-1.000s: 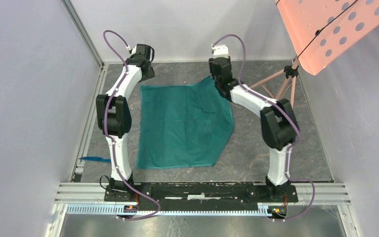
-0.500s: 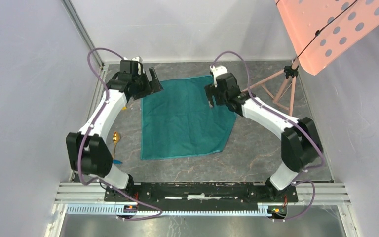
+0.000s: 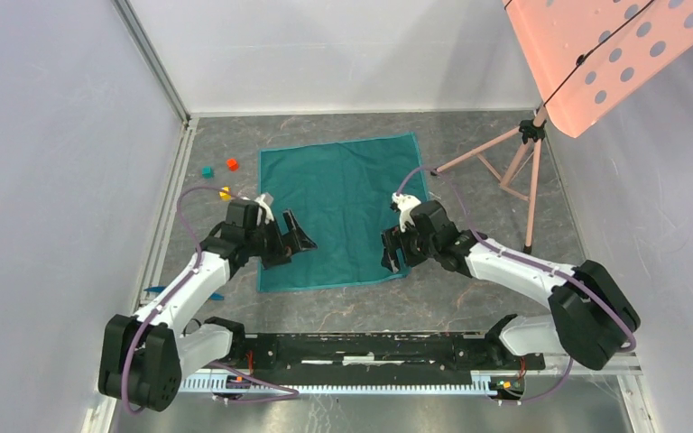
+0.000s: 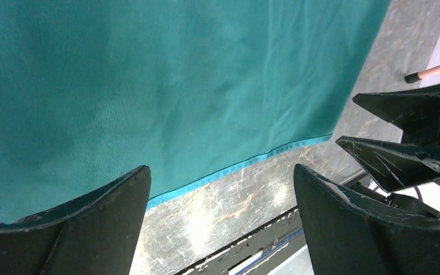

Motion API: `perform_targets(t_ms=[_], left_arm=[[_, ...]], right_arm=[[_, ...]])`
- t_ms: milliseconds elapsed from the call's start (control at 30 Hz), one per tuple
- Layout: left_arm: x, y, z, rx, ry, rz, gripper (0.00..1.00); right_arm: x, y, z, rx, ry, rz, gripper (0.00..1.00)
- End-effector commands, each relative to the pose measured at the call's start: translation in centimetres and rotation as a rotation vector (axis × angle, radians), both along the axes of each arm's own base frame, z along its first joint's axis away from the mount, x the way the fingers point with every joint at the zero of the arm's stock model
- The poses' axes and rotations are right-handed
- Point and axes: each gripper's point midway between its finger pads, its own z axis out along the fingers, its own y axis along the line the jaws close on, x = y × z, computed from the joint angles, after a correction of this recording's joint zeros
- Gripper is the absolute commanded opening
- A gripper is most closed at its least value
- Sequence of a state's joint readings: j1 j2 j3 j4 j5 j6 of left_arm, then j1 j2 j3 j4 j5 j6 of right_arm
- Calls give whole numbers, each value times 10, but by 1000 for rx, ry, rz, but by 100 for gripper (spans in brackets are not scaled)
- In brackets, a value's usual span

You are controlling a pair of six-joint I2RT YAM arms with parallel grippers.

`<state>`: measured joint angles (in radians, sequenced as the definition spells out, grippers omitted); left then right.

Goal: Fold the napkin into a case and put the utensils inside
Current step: Smooth out the napkin at the center of the board.

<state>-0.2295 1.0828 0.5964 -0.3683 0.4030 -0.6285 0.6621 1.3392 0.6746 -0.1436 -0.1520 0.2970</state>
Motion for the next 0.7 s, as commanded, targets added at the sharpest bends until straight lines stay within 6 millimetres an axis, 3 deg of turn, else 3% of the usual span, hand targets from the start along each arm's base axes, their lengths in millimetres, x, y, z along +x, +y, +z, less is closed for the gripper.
perform_targets(t_ms=[0,133,267,400,500,667], left_arm=[[3,-2,-7,-30,-5,98,100],[2,21,-32,111,61,170,100],[1,16,-41,115,100,117,100],[0,17,-46,132,128,111,100],[0,28,-49,176,135,164,100],[-3,47,-48,236,133,244,100]], right_arm=[[-9,-14,3,-38,-39,-55,81],[2,-49,4,-176,-114,-147,90],[23,-85,7,-192,-111,-301,96],[32,-95,-2,-69,-45,-326,98],[34,-84,-8,56,-19,-289,98],[40,-81,-21,43,8,-258,95]])
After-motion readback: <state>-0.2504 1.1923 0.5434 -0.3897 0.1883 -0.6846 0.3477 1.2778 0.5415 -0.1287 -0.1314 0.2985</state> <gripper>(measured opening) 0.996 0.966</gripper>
